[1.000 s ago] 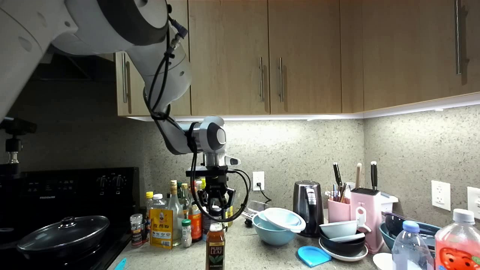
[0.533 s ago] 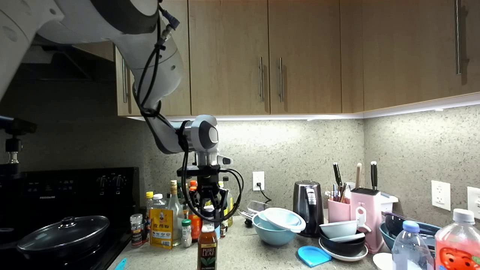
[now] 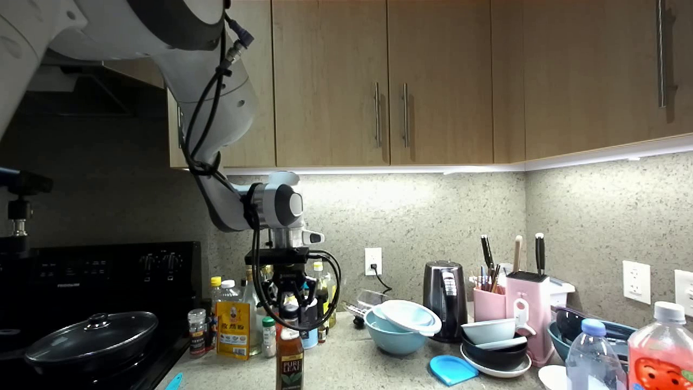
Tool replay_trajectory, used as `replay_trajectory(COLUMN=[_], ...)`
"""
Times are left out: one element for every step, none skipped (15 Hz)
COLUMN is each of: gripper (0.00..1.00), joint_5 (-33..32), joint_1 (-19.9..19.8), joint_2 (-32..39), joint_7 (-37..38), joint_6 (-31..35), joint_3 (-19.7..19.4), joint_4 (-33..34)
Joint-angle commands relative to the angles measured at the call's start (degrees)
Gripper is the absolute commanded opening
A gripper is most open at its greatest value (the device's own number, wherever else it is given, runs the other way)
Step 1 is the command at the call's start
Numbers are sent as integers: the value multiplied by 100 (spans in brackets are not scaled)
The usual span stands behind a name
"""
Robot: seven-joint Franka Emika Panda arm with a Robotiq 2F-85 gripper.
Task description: Move the bottle
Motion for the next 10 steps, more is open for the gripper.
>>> replay_trajectory(gripper=[21, 21, 21, 21, 21, 21, 21, 21, 21, 21], joint_5=[-132, -163, -184, -179, -141, -159, -155, -181, -156, -150], joint_1=[38, 57, 70, 74, 73, 88, 96, 112, 118, 141], joint_2=[-301, -307, -304, -301, -301, -325, -356, -392, -472, -550], joint_7=[-175, -171, -171, -185, -194, -177, -186, -175, -204, -173], joint_6=[226, 253, 289, 338, 422, 590, 740, 946, 1102, 1173], joint_3=[24, 33, 40, 56, 84, 102, 127, 136, 165, 172], joint_4=[-317, -336, -349, -366, -387, -440, -490, -553, -630, -694])
